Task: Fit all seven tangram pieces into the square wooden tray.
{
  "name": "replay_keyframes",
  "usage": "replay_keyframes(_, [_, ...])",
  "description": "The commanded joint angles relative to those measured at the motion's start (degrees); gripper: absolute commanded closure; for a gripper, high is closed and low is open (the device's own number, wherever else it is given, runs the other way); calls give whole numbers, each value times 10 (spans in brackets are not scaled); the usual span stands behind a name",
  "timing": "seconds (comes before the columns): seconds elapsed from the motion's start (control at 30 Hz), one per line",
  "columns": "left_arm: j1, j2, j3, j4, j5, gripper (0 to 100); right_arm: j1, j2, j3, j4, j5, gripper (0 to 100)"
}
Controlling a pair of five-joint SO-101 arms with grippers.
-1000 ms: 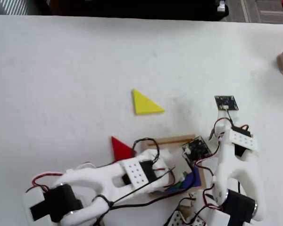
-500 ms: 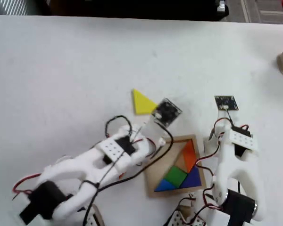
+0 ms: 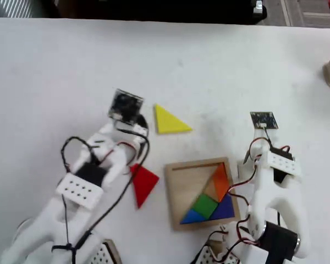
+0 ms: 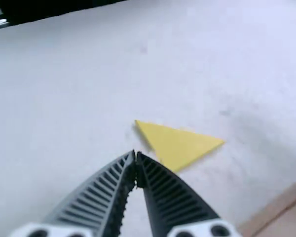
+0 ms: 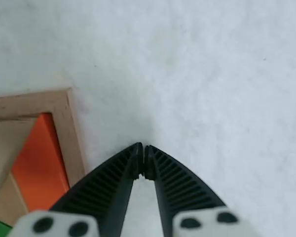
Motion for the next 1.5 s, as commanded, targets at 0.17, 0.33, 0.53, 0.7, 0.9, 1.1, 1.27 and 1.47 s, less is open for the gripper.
replay_keyframes(0.17, [-155, 16, 18, -48, 0, 962, -4, -23, -4, -7, 5, 981])
replay_keyframes(0.33, [-222, 93, 50, -115, 0, 959, -4, -22, -4, -7, 5, 981])
replay_keyframes(0.53, [-283, 183, 51, -195, 0, 962, -4, -22, -4, -7, 5, 981])
replay_keyframes(0.7, [-298, 183, 51, -196, 0, 962, -4, -21, -4, -7, 4, 981])
replay_keyframes(0.9, [-305, 183, 51, -195, 0, 962, -5, -21, -4, -7, 1, 981])
replay_keyframes(1.1, [-329, 183, 47, -171, 0, 959, -5, -21, -3, -7, 1, 981])
replay_keyframes(1.27, [-327, 188, 16, -74, -19, 945, -9, -21, -3, -7, 0, 981])
replay_keyframes(1.47, [-329, 226, -20, -19, -90, 820, -19, -21, -3, -7, 0, 981])
